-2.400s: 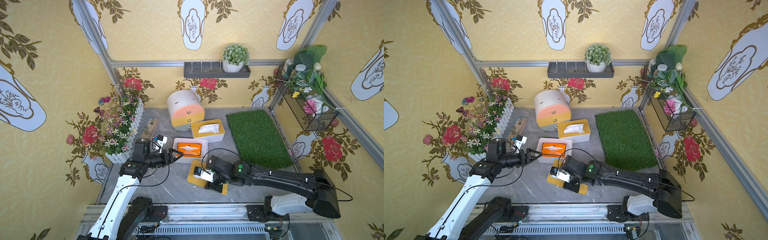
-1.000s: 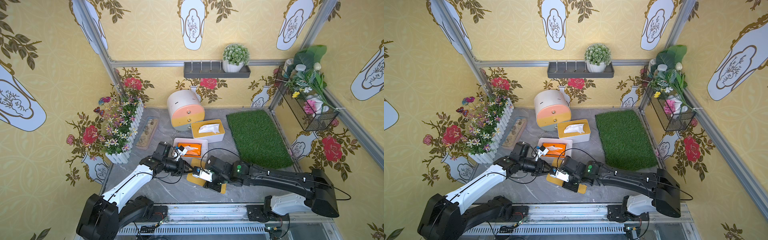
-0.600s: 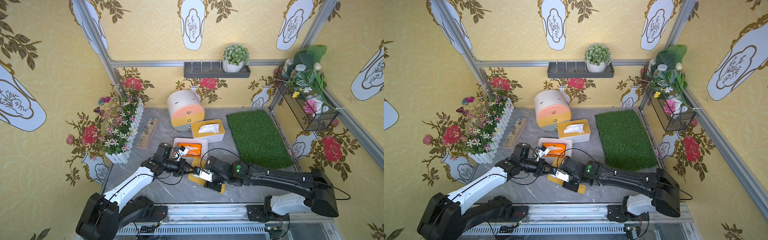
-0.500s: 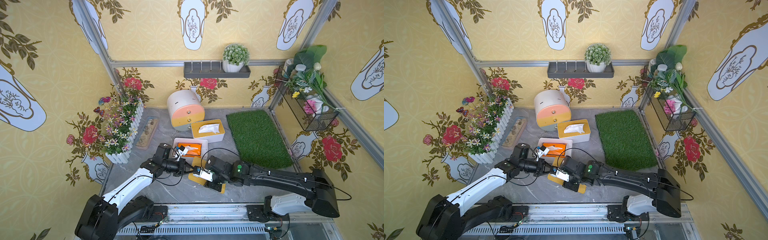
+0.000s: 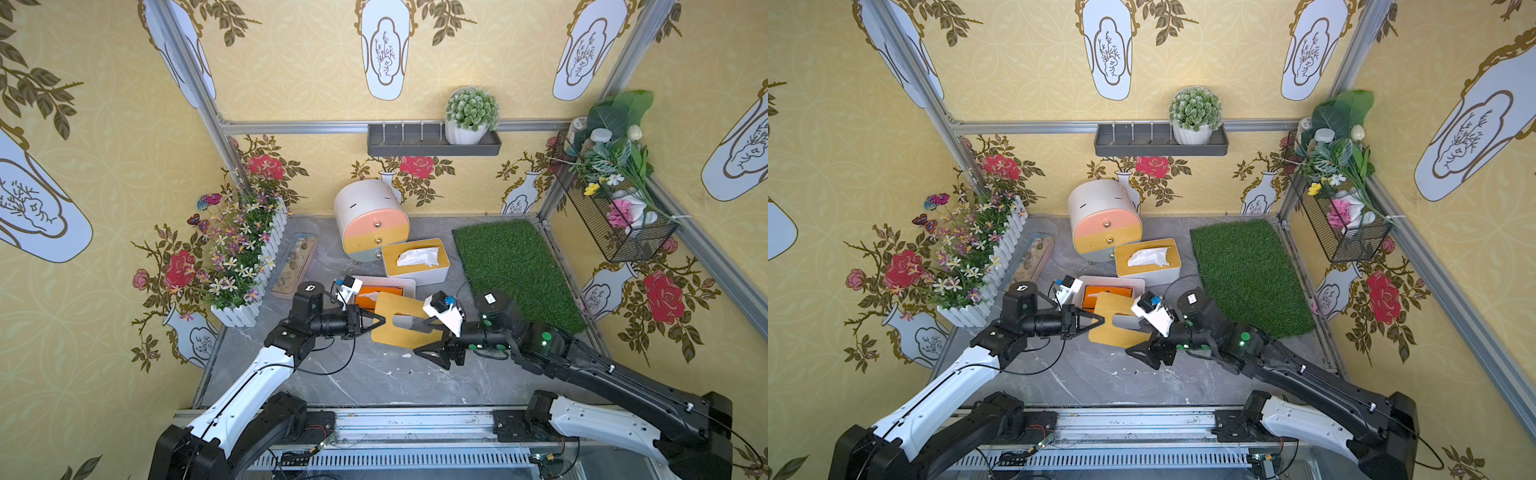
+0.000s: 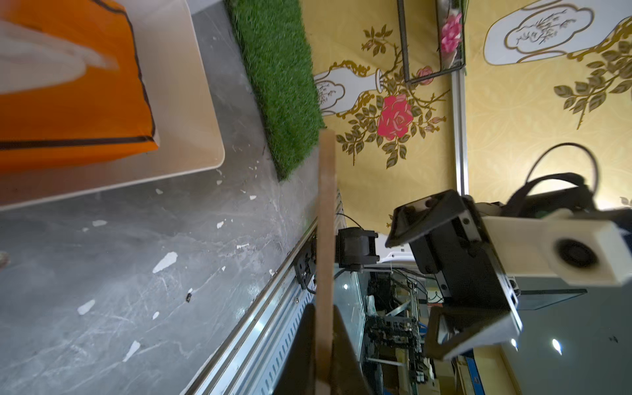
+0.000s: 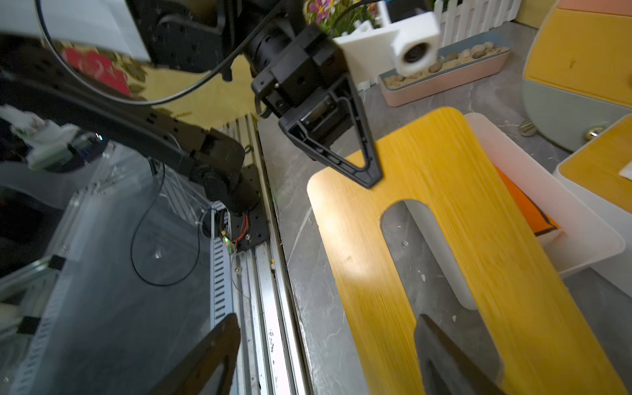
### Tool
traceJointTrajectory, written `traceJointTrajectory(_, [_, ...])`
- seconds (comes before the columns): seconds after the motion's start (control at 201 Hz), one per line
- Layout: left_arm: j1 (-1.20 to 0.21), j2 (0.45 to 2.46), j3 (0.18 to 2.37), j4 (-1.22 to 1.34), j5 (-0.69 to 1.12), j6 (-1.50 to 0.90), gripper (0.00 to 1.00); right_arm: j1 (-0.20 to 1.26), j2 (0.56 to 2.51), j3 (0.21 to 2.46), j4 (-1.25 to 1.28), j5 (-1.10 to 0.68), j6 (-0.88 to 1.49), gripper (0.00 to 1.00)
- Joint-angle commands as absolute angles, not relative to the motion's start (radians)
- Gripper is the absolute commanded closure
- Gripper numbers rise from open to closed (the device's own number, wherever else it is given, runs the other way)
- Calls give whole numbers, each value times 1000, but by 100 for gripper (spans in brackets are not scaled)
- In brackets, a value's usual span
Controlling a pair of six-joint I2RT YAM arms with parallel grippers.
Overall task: Put the tissue paper into the tissue box
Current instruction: Pick up the box lid from the center of the board.
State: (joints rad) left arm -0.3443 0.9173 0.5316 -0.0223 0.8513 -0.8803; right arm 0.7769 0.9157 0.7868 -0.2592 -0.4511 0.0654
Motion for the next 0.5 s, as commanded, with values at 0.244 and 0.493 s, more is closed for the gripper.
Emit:
traceJointTrajectory(0.244, [-236,885,571,60,997,-933,100,280,864,504,202,-1121,549,29])
traceJointTrajectory(0.493, [-236,920,562,120,1072,-965,100,238,877,413,429,-1218,725,38])
